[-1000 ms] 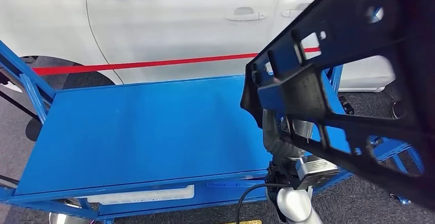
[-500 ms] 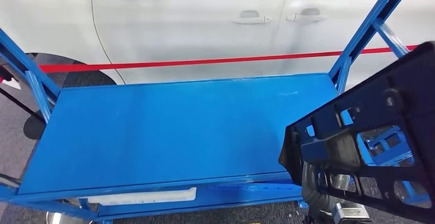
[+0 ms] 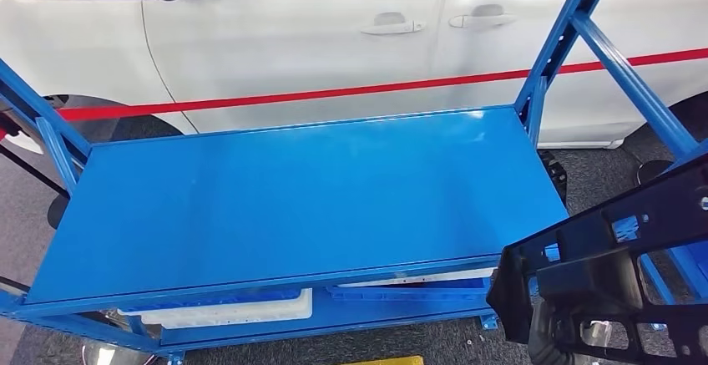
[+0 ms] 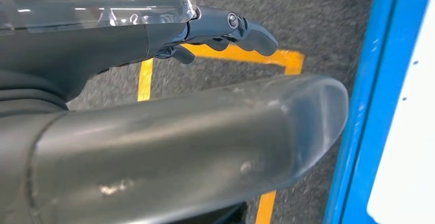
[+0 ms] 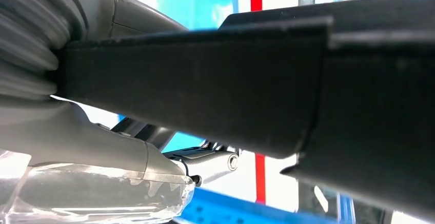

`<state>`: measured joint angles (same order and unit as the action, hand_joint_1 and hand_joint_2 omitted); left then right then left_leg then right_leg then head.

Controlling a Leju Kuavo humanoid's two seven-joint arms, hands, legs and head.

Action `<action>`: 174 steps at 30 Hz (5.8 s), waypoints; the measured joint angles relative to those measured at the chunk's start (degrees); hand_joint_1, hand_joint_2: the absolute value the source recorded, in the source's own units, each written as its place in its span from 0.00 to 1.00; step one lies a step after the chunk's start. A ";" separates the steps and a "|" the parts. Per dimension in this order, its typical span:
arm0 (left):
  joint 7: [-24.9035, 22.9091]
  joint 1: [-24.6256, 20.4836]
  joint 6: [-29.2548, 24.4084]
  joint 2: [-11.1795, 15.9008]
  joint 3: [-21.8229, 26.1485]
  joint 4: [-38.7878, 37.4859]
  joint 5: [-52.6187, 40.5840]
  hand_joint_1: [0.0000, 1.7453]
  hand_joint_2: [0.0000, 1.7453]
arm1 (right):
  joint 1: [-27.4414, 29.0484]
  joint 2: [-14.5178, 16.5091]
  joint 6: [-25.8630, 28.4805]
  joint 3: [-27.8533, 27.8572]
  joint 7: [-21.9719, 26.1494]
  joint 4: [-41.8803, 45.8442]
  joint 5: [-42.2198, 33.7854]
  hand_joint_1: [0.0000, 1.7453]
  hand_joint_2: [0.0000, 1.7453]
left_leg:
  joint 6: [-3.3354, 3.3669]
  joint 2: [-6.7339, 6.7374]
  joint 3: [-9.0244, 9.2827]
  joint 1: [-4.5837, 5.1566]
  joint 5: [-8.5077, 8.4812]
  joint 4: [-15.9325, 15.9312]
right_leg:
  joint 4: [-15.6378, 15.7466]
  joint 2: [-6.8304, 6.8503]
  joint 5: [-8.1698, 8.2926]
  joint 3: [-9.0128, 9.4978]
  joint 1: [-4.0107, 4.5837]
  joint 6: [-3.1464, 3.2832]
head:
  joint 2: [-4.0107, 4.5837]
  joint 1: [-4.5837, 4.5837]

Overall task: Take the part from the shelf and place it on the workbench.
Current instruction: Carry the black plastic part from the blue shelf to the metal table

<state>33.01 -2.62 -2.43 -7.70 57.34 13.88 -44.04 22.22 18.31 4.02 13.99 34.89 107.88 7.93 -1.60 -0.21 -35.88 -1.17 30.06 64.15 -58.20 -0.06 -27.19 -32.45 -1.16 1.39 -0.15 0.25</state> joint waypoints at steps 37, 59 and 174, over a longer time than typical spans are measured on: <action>-0.62 -0.63 1.28 -0.76 1.02 0.05 -1.32 0.00 0.00 | 2.49 1.78 -0.99 0.80 2.26 -0.45 0.88 1.00 1.00 | 1.02 0.62 3.15 0.58 0.80 5.67 | -0.25 0.38 2.12 -2.74 1.23 0.77 | -0.01 -0.03; -0.52 -0.69 2.22 -0.70 1.33 0.31 -2.19 0.00 0.00 | 3.36 1.94 -0.45 0.45 2.24 -0.37 1.07 1.00 1.00 | 0.59 1.12 -0.27 0.63 -6.60 -4.69 | 0.42 0.33 -4.01 5.41 -0.08 -0.66 | -0.01 0.26; 1.16 -1.57 5.32 -1.01 5.79 0.81 -6.69 0.00 0.00 | 1.84 2.15 -2.36 -8.32 1.74 -3.19 1.02 1.00 1.00 | 3.01 4.05 6.17 0.69 -2.12 -6.98 | -12.26 0.43 -3.87 -6.66 0.31 -2.48 | 0.00 1.08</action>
<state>34.17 -4.19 2.89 -8.70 63.12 14.69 -50.74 24.06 20.46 1.66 5.67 36.64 104.69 8.95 1.41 3.84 -29.70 -0.48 27.94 57.17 -70.46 0.37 -31.06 -39.11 -0.85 -1.09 -0.15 1.32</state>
